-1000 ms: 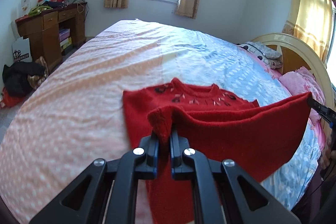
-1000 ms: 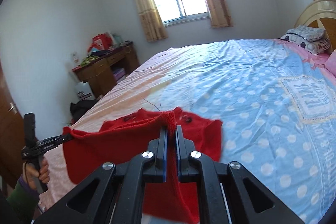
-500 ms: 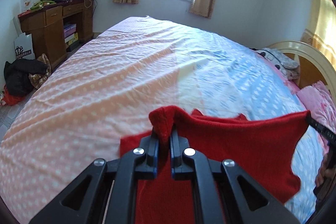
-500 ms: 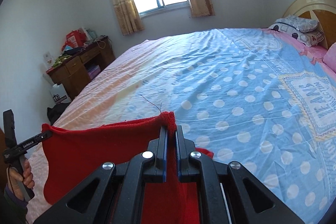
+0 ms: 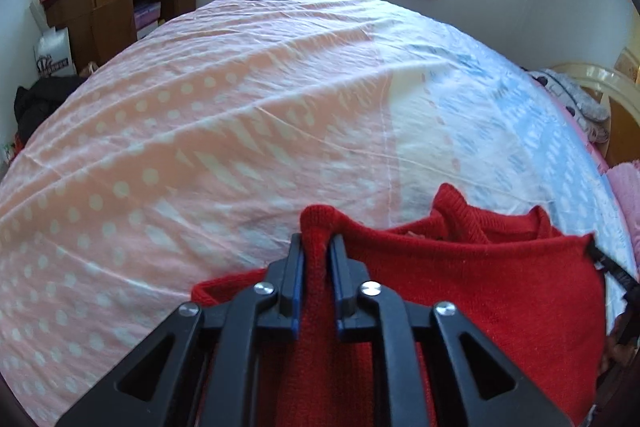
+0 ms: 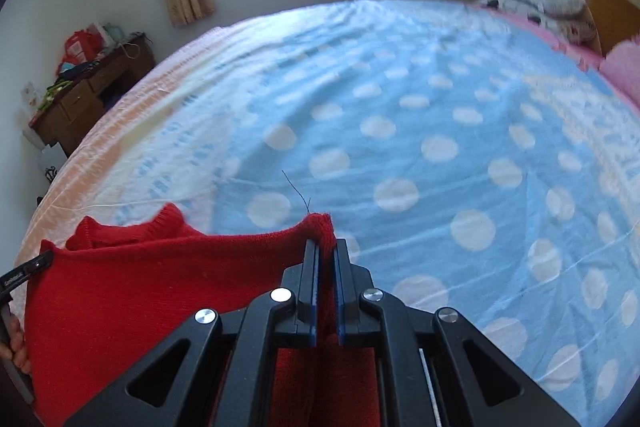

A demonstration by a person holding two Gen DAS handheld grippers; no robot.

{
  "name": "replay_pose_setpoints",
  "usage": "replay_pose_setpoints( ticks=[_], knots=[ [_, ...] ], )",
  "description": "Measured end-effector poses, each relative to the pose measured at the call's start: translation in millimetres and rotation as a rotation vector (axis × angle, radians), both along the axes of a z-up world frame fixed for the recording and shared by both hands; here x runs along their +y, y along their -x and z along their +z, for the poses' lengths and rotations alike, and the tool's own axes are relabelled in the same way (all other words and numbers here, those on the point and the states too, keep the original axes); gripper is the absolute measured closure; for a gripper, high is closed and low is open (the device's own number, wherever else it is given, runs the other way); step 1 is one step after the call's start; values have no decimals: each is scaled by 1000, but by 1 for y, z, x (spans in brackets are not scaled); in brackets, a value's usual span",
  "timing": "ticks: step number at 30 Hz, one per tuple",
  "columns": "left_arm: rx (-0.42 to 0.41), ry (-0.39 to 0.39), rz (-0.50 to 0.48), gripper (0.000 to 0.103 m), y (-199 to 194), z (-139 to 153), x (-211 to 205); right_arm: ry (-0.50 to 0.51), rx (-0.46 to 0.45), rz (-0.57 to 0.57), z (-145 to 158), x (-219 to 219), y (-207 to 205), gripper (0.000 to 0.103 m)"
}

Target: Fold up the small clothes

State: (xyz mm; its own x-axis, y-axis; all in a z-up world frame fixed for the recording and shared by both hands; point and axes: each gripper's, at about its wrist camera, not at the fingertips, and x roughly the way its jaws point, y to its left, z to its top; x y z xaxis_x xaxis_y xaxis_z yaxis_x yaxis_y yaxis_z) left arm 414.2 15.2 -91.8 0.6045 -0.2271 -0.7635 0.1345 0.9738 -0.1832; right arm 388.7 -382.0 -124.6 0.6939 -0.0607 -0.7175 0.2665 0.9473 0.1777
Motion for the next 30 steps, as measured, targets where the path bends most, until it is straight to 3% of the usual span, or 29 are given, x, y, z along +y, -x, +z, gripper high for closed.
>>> replay_pose_setpoints(
  ticks=[3, 8, 11, 13, 14, 15, 18, 19, 21, 23, 27, 30],
  knots=[
    [4, 3, 2, 82, 0, -1, 1, -31, 27, -27, -7, -7, -2, 97],
    [-10, -38, 21, 70, 0, -3, -3, 84, 55, -35, -5, 8, -5, 97],
    [-15, -72, 28, 63, -3, -3, -9, 95, 57, -36, -5, 9, -5, 96],
    [-15, -90, 35, 55, -3, -3, -9, 61, 46, -46, -4, 3, -3, 88],
    [-14, -97, 36, 53, -3, -2, -10, 36, 29, -66, 0, -2, 1, 87],
    [-13, -107, 38, 43, -2, -2, -10, 26, 9, -93, 4, -6, 6, 87],
    [-1, -160, 66, 23, -1, -1, -11, 75, -173, -323, 40, -11, 62, 84],
    [5, -172, 75, 21, 1, -1, -9, 83, -195, -339, 46, -7, 72, 84],
    [9, -174, 76, 21, 7, 1, -7, 97, -201, -291, 57, 12, 93, 84],
    [-11, -179, 92, 21, 24, 5, -4, 95, -183, -170, 58, 40, 110, 84],
    [-41, -175, 81, 21, 73, 16, -3, 185, -169, -21, 50, 92, 142, 84],
    [-94, -182, 74, 10, 105, 26, -5, 245, -153, 18, 35, 118, 155, 84]
  ],
)
